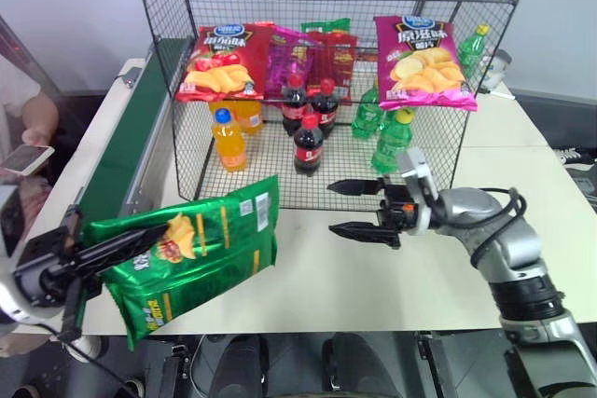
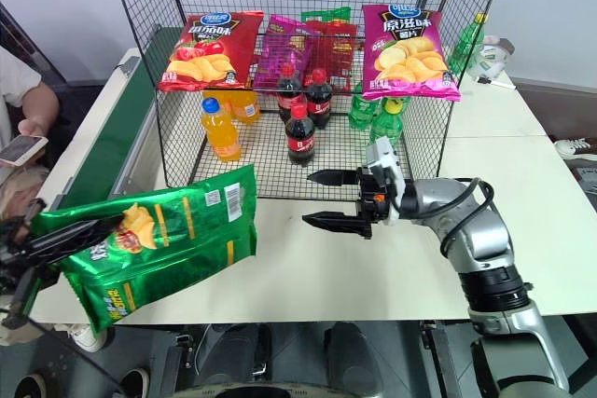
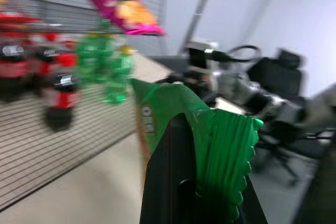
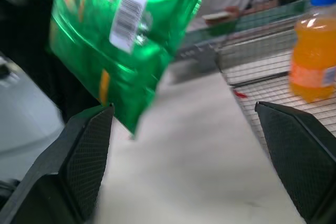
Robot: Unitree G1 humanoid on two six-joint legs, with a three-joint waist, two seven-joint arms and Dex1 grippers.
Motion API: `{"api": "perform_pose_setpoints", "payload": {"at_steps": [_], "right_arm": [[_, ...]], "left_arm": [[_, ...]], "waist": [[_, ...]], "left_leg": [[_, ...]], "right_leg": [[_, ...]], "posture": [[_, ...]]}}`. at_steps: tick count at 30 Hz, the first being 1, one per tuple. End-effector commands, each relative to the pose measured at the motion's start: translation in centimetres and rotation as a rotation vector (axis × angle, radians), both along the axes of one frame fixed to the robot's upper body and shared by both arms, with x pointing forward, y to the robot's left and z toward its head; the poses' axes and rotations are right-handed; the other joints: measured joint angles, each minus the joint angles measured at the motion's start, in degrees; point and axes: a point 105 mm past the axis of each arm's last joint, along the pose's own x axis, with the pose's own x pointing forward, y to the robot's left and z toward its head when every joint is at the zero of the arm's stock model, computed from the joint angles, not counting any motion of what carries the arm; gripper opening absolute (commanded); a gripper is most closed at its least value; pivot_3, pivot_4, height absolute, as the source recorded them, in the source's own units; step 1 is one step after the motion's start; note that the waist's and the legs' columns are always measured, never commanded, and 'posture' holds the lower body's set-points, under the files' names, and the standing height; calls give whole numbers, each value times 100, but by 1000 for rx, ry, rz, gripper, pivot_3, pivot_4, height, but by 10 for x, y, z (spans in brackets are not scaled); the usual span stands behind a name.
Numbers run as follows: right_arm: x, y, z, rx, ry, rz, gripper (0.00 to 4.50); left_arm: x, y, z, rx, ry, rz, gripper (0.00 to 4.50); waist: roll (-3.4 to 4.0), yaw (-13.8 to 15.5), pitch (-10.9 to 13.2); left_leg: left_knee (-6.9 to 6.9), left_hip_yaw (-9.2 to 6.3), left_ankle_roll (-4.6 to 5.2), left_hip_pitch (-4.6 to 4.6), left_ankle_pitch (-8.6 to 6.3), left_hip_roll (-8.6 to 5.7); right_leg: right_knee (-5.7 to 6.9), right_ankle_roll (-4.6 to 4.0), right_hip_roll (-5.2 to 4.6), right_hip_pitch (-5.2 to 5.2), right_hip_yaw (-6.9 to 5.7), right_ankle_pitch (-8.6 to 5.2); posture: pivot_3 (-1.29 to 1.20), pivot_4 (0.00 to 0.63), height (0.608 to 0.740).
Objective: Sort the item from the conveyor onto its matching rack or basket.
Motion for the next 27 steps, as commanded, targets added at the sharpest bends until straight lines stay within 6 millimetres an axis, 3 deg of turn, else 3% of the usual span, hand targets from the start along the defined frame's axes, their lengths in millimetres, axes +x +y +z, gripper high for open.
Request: {"api": "perform_pose_setpoints", "payload": {"at_steps": [1,6,12,15,21,27], "right_arm": [[-9,-5,19,87,137,66,4500],[-20,-2,23,155,268,155,4500],[-10,19,29,223,218,164,4500],[-5,30,23,223,177,148,4500],[-19,44,37,322,232,260,4500],[-33,44,32,265,253,334,4500]], "left_arm": [[4,-12,8,-35,-19,-89,13],[11,-25,22,-128,-19,-201,13],[21,-35,32,-194,-12,-304,13],[29,-39,33,-220,-11,-334,13],[38,-48,37,-250,-36,-359,13],[48,-47,34,-227,-59,-316,13]], "waist": [[0,3,0],[0,5,0],[1,-10,1],[0,-1,0],[0,12,1],[1,11,1]], "left_leg": [[1,0,0,0,0,0],[1,0,1,-2,0,1],[2,0,1,-2,0,6],[4,0,1,-4,0,5],[6,-1,0,-12,0,3],[6,-2,0,-11,1,4]], "right_leg": [[0,0,2,1,1,0],[0,0,8,-2,4,0],[4,1,19,-7,9,0],[4,3,20,-7,9,0],[4,4,17,-13,8,0],[4,4,18,-13,8,0]], "posture": [[0,150,739],[0,150,739],[0,150,739],[0,150,739],[0,150,739],[0,150,739]]}}
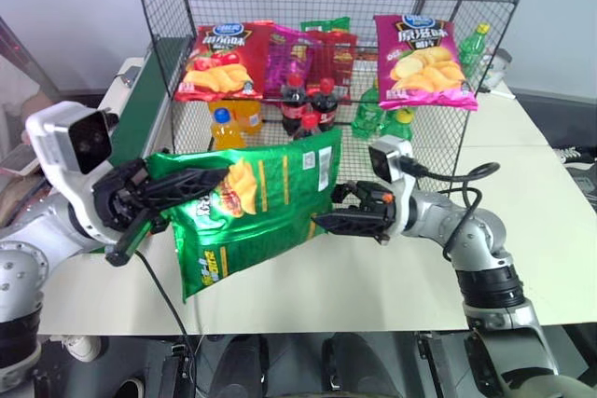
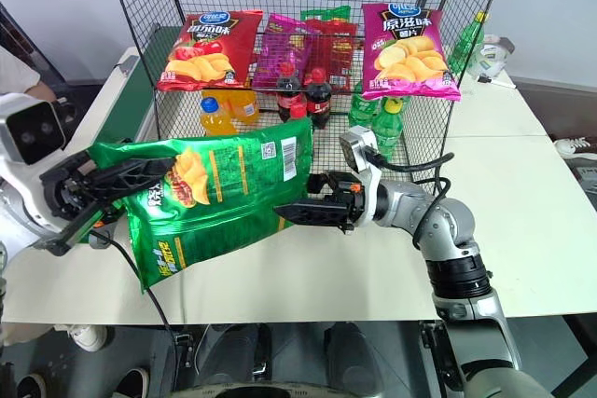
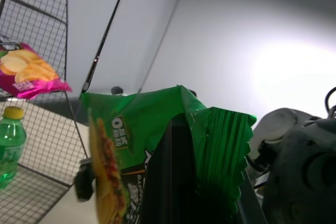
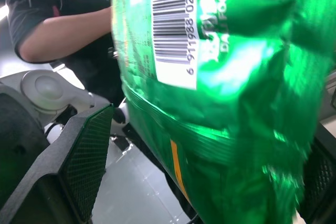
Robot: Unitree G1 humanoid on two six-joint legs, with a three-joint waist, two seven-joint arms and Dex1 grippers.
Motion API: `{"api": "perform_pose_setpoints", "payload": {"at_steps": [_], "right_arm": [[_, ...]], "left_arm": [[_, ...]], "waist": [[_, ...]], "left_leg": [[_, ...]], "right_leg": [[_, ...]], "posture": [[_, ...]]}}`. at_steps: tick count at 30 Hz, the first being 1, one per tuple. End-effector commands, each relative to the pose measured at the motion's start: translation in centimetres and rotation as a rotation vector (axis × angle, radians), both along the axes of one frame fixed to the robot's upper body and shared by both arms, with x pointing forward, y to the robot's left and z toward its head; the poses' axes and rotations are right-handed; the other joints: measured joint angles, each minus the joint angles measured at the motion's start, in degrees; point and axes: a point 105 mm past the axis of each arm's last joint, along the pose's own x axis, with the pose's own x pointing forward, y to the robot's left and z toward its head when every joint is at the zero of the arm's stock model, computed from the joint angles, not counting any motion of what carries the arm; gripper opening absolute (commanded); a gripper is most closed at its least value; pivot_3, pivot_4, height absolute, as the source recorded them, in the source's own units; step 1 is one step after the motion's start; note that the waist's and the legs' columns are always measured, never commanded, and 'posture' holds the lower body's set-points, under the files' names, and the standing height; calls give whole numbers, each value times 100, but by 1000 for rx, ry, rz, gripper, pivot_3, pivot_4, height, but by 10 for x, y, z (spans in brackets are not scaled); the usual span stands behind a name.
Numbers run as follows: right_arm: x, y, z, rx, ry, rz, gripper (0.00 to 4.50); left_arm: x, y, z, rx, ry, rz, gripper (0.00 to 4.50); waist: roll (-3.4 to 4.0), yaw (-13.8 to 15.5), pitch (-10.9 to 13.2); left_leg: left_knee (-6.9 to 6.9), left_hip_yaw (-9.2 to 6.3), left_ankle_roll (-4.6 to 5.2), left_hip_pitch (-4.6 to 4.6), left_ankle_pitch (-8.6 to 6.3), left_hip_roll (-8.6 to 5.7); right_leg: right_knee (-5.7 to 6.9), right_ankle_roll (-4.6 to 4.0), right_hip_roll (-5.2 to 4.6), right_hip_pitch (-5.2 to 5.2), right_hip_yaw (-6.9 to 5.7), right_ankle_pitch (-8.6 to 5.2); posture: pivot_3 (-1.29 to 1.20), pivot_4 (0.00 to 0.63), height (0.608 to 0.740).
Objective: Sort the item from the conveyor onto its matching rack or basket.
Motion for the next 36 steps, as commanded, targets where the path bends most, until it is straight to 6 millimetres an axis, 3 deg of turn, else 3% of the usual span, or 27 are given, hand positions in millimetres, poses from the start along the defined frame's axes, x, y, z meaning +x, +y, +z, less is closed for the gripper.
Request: {"api": "perform_pose_setpoints", "payload": {"at_steps": [1,10,13,20,22,25,30,32,36], "right_arm": [[-17,1,11,14,-33,101,4500],[-21,6,0,-75,-2,147,4500],[-18,10,-3,-93,-11,132,3655],[-17,9,-4,-94,-11,119,137],[-16,8,-5,-98,-17,108,37],[-12,6,-5,-108,-41,69,0],[3,2,3,-164,-261,-144,0],[8,-2,3,-258,-488,-251,0],[2,-6,17,-323,-845,-340,0]], "left_arm": [[5,3,1,11,-39,42,13],[17,3,-17,37,-51,122,13],[16,0,-18,38,-62,120,0],[13,2,-23,71,-41,113,0],[15,6,-27,103,-14,139,0],[17,13,-30,131,0,169,832],[28,35,-36,161,-37,335,3364],[35,48,-40,169,-66,438,4374],[44,65,-42,141,-103,589,4471]], "waist": [[0,-1,0],[-1,0,0],[-1,0,0],[-1,-4,0],[-1,-6,0],[-1,-6,0],[0,-1,1],[0,4,1],[-2,25,2]], "left_leg": [[0,0,0,0,0,0],[0,-1,0,0,0,0],[0,-1,0,-1,0,1],[0,-1,0,-1,0,1],[0,-2,0,-1,0,1],[-1,-2,0,-1,0,1],[-2,-2,0,-2,0,0],[-2,-2,0,-4,0,0],[-3,0,0,-7,0,-3]], "right_leg": [[0,0,0,0,0,0],[-1,0,1,0,0,0],[-1,0,-1,-1,0,0],[-1,0,-2,-1,1,0],[-1,0,-2,-1,0,0],[-1,0,-2,-1,0,0],[-1,-1,-5,-3,0,0],[-2,0,-5,-6,0,0],[-8,0,-8,-8,0,-1]], "posture": [[0,150,739],[0,150,739],[0,150,739],[0,150,739],[0,150,739],[0,150,739],[0,150,739],[0,150,739],[0,150,739]]}}
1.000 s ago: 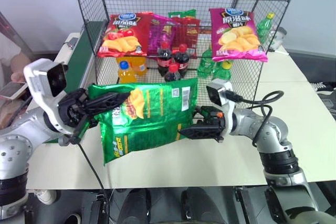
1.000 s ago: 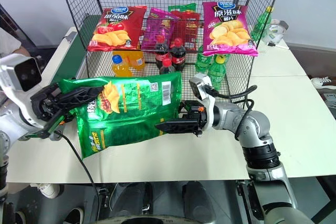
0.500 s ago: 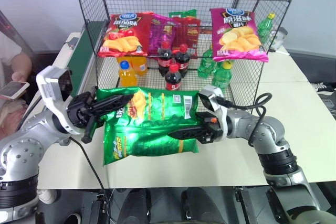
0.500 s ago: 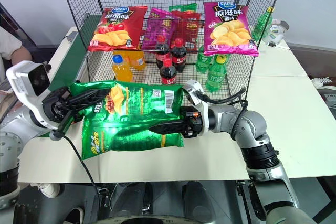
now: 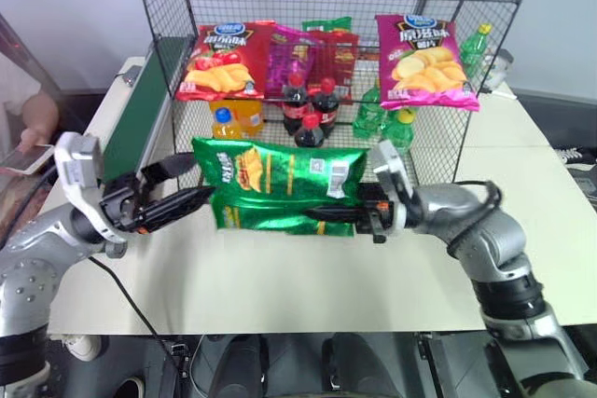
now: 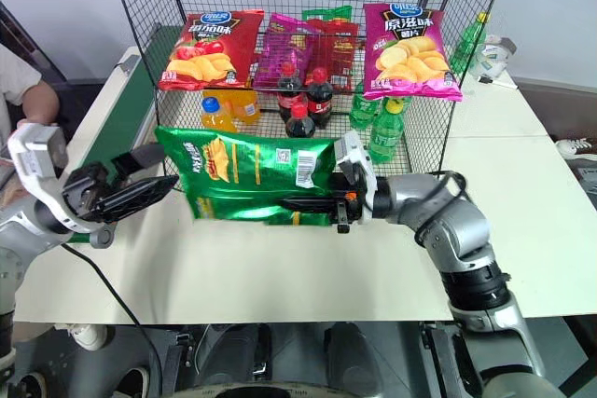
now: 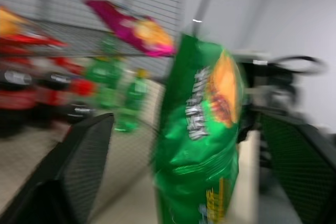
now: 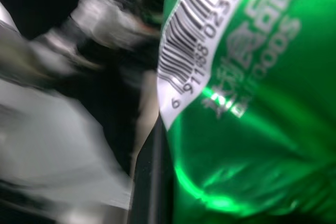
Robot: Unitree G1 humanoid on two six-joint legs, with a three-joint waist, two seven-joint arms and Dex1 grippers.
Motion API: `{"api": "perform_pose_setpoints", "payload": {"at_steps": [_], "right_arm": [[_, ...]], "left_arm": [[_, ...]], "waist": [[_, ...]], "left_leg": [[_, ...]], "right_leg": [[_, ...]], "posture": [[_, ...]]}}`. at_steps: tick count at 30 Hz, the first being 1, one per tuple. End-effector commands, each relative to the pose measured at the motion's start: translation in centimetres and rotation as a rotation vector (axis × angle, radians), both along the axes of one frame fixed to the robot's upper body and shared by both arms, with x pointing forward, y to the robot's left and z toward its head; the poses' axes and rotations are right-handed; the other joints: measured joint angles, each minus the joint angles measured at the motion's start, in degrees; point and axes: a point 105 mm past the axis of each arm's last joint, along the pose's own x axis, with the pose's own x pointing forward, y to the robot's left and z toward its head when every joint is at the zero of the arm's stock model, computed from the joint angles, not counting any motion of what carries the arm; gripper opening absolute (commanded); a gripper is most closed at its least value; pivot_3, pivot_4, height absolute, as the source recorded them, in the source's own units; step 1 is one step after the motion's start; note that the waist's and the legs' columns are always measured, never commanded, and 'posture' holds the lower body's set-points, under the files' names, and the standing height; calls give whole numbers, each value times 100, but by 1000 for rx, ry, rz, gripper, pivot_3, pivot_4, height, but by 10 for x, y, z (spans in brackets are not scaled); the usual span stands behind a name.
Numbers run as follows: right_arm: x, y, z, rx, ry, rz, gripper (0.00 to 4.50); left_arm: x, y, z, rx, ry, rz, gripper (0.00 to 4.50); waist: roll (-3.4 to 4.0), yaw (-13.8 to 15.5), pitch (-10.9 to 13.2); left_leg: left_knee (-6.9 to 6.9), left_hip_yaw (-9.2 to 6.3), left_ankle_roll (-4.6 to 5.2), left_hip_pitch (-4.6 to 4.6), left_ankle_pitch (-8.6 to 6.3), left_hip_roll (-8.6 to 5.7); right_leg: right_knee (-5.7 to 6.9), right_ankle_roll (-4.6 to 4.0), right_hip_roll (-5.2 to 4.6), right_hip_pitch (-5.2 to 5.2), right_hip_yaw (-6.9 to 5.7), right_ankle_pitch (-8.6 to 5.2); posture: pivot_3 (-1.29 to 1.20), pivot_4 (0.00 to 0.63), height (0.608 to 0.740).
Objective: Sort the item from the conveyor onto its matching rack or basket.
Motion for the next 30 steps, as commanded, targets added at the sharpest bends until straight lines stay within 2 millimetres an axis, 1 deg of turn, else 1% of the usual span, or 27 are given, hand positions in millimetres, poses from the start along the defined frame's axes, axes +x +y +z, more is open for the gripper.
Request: {"api": "perform_pose_setpoints", "payload": {"at_steps": [1,2,4,7,8,11,12,14,17,19,21,22,23,24,26,30], "right_arm": [[-6,-1,28,-61,-379,-37,0],[3,-6,40,-82,-527,-109,0],[8,-14,63,-58,-675,-169,0],[22,-27,83,-122,-952,-301,0],[28,-31,88,-152,-1044,-358,0],[40,-35,86,-253,-1198,-423,0],[43,-35,91,-235,-1233,-461,0],[57,-36,96,-329,-1352,-538,0],[84,-42,94,-461,-1409,-645,0],[105,-49,98,-522,-1414,-762,0],[118,-51,104,-548,-1410,-835,0],[127,-54,104,-606,-1429,-884,0],[133,-55,100,-637,-1406,-898,0],[139,-57,96,-645,-1355,-920,0],[146,-58,88,-682,-1309,-938,0],[153,-43,91,-561,-1192,-1025,0]], "left_arm": [[4,12,7,-3,-75,102,4471],[6,12,5,13,-82,117,4471],[7,9,2,26,-93,107,4471],[12,6,2,14,-100,104,4471],[14,6,2,12,-100,106,4471],[17,1,-1,34,-107,92,4471],[18,0,-1,33,-105,87,4471],[21,-2,-2,25,-101,87,4471],[23,-7,-6,37,-99,83,4471],[24,-10,-8,45,-102,85,4471],[24,-12,-9,47,-103,88,4471],[24,-12,-10,53,-106,94,4471],[24,-11,-11,54,-105,98,4471],[24,-11,-11,62,-110,106,4471],[24,-11,-11,67,-118,121,4471],[22,-10,-16,78,-111,141,4471]], "waist": [[-3,1,1],[-3,2,1],[-4,-1,0],[-4,-4,0],[-5,0,0],[-5,-3,0],[-5,-6,0],[-3,-19,1],[-3,-58,1],[-4,-55,1],[-3,-52,1],[-3,-52,1],[-3,-53,1],[-3,-52,1],[-3,-50,1],[-3,-64,1]], "left_leg": [[0,-1,0,-1,0,1],[0,0,0,-1,0,1],[1,0,-1,-1,0,0],[1,0,-1,0,1,1],[1,0,-1,1,1,1],[2,1,-2,1,1,0],[2,2,-2,1,1,0],[1,3,-3,0,2,1],[1,7,-13,1,8,2],[1,8,-16,1,10,4],[1,9,-18,0,11,3],[1,10,-19,0,12,3],[1,11,-22,-2,14,3],[0,12,-25,-2,15,3],[0,12,-30,-3,19,4],[-1,13,-26,-5,16,4]], "right_leg": [[0,0,1,0,0,0],[0,0,0,0,0,0],[0,1,0,2,-1,1],[2,1,0,2,-1,1],[2,1,0,3,-1,1],[1,1,0,3,-2,1],[1,1,0,2,-1,1],[1,1,0,1,0,1],[10,1,3,-5,5,1],[13,0,5,-8,9,0],[13,0,5,-10,10,0],[13,0,5,-11,11,0],[13,0,5,-13,12,0],[14,0,5,-14,13,0],[13,0,5,-15,13,0],[14,0,3,-16,14,0]], "posture": [[0,150,739],[0,150,739],[0,150,739],[0,150,739],[0,150,739],[0,150,739],[0,150,739],[0,150,739],[0,150,739],[0,150,739],[0,150,739],[0,150,739],[0,150,739],[0,150,739],[0,150,739],[0,150,739]]}}
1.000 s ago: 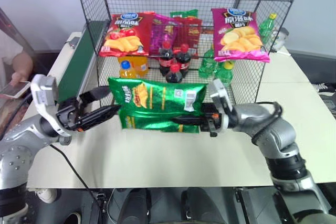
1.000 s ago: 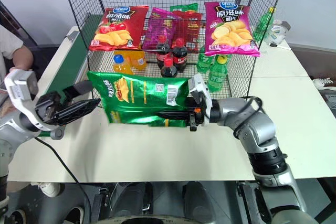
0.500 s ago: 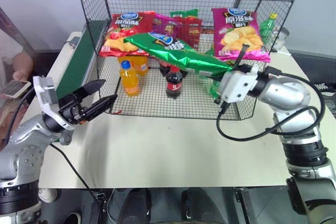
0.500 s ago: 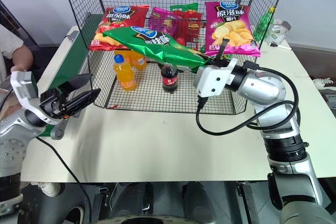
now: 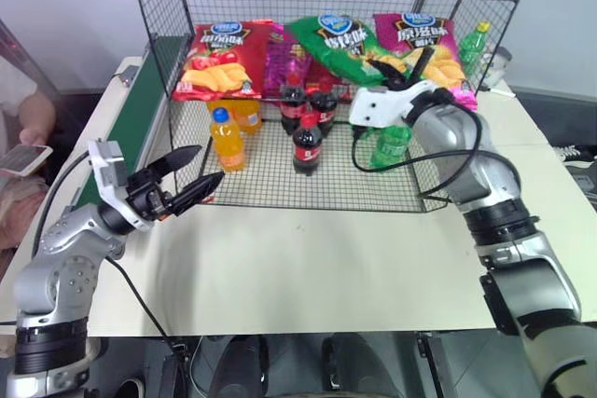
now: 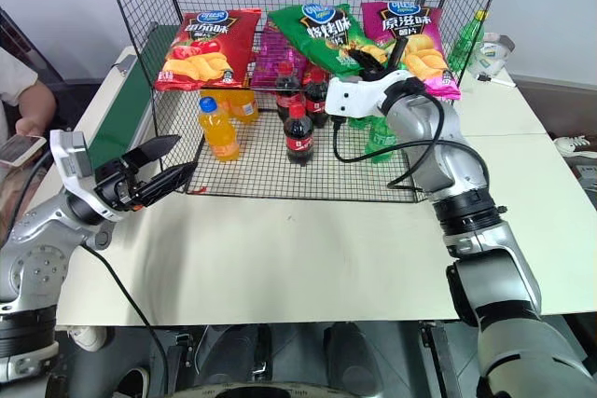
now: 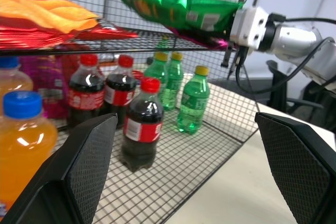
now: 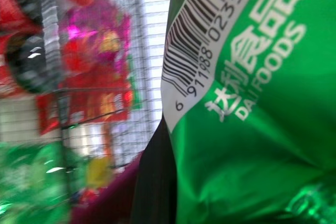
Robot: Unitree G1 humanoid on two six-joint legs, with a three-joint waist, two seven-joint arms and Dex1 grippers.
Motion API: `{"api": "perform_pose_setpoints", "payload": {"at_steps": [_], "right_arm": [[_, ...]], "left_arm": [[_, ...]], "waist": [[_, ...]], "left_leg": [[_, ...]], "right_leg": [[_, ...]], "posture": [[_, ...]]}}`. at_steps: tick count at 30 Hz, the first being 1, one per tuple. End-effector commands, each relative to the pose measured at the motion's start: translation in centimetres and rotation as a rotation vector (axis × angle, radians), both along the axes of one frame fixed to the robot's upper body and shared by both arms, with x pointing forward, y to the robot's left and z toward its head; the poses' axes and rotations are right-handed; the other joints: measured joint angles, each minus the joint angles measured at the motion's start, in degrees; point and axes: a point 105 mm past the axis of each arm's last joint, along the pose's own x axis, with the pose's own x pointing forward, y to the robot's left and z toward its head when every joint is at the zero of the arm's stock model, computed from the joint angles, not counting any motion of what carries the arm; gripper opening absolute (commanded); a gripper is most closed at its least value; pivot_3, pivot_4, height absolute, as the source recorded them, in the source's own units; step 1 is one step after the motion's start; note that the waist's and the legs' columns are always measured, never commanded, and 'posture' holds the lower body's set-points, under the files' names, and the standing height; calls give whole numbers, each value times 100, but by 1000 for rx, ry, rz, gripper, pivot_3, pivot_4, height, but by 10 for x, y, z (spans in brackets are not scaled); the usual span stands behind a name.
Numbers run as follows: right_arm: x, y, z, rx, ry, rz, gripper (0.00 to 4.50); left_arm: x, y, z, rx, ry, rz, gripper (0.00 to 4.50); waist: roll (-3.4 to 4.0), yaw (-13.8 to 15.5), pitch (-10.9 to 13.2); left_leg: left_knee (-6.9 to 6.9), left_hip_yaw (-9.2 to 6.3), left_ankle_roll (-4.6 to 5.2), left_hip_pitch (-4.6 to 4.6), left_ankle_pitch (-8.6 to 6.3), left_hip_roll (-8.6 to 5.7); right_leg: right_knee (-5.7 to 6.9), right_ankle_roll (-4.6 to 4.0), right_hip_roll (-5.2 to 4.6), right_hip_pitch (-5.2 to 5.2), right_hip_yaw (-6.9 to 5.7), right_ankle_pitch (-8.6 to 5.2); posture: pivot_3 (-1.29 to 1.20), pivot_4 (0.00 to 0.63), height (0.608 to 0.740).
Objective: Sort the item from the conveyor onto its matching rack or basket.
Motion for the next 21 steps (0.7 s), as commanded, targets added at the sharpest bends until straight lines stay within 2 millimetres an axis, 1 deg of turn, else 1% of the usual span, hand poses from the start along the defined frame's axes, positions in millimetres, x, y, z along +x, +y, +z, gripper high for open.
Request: {"api": "perform_pose_setpoints", "payload": {"at_steps": [1,5,7,11,13,15,16,18,19,21], "right_arm": [[2,11,24,145,-42,-6,0],[9,18,25,212,-40,-55,0],[11,22,22,272,-6,-55,0],[13,32,18,271,26,-25,0],[14,35,21,315,26,-15,0],[15,36,25,322,11,-14,801],[15,38,25,348,22,0,1128],[16,43,26,371,35,23,1976],[14,48,25,370,45,49,2492],[9,56,28,425,70,105,3457]], "left_arm": [[-4,-1,6,19,-51,20,4471],[-3,-1,12,-28,-60,45,4471],[-2,-1,13,-26,-63,48,4471],[-2,-2,13,-18,-70,50,4471],[-3,-3,13,-13,-73,48,4471],[-2,-3,12,-14,-71,48,4500],[-3,-4,12,-12,-71,48,4500],[-3,-4,11,-10,-71,47,4500],[-4,-4,11,-7,-69,44,4500],[-5,-4,10,-5,-66,43,4500]], "waist": [[0,-18,0],[0,0,0],[0,5,0],[0,-3,0],[0,-7,0],[0,-19,0],[0,-18,0],[0,-20,0],[0,-22,0],[-1,-24,-1]], "left_leg": [[0,1,0,0,0,1],[0,0,4,0,-2,2],[1,0,4,0,-2,-1],[0,0,4,0,-2,-1],[0,0,4,0,-2,-1],[0,0,4,0,-2,0],[0,0,4,0,-2,1],[-1,1,4,0,-2,1],[-1,1,4,0,-2,1],[-1,1,4,0,-2,1]], "right_leg": [[2,0,1,-2,2,0],[12,0,1,-7,2,0],[12,0,-2,-6,1,0],[12,0,-2,-7,1,0],[12,0,-1,-7,1,0],[13,0,0,-8,2,0],[14,0,1,-8,2,0],[14,0,1,-10,2,0],[15,0,1,-10,2,0],[15,0,1,-10,1,0]], "posture": [[0,150,739],[0,150,739],[0,150,739],[0,150,739],[0,150,739],[0,150,739],[0,150,739],[0,150,739],[0,150,739],[0,150,739]]}}
